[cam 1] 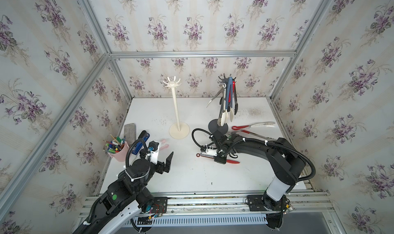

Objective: Hang food tongs on kitchen utensil racks
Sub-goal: Pick up the food tongs from the center of the board.

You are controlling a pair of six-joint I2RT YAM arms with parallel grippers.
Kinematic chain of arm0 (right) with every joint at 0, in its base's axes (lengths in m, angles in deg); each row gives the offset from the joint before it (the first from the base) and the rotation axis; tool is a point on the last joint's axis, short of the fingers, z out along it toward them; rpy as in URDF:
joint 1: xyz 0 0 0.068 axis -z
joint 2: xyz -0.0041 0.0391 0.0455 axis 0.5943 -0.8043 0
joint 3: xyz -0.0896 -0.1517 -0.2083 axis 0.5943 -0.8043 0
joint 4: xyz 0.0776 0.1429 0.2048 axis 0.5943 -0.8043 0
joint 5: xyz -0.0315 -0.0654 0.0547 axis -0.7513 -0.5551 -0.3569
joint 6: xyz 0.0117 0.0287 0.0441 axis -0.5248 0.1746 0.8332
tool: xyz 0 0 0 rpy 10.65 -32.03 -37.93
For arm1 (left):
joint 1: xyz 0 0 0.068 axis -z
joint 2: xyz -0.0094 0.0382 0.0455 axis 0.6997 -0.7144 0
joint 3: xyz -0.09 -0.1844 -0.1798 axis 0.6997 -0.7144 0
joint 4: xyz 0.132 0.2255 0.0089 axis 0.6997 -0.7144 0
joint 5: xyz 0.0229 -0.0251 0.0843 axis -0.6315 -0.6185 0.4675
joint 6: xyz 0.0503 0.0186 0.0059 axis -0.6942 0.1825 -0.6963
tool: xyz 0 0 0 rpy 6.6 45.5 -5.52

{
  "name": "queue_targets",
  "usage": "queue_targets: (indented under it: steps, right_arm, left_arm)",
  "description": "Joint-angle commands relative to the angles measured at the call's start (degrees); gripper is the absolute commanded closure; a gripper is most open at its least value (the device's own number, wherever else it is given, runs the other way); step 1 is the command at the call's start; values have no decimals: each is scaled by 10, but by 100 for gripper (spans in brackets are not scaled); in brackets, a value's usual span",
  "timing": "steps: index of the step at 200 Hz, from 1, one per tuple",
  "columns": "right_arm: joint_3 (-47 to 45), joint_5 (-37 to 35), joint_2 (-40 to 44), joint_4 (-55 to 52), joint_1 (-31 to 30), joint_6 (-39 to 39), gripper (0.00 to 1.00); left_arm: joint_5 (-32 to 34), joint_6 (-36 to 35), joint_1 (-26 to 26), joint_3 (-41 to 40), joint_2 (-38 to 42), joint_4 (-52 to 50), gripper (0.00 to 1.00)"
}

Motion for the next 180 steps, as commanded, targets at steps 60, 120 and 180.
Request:
queue_targets:
  steps: [60, 120, 180]
  right_arm:
    - [19, 31, 46, 55, -1, 57, 99]
    - [29, 58, 81, 119, -4, 105, 99]
    - [39, 71, 102, 172, -15, 127, 100]
  left_arm:
    - [8, -2, -1, 4, -2, 6, 1]
    - [12, -2, -1, 3, -7, 8, 1]
    - [18, -2, -1, 2, -6, 8, 1]
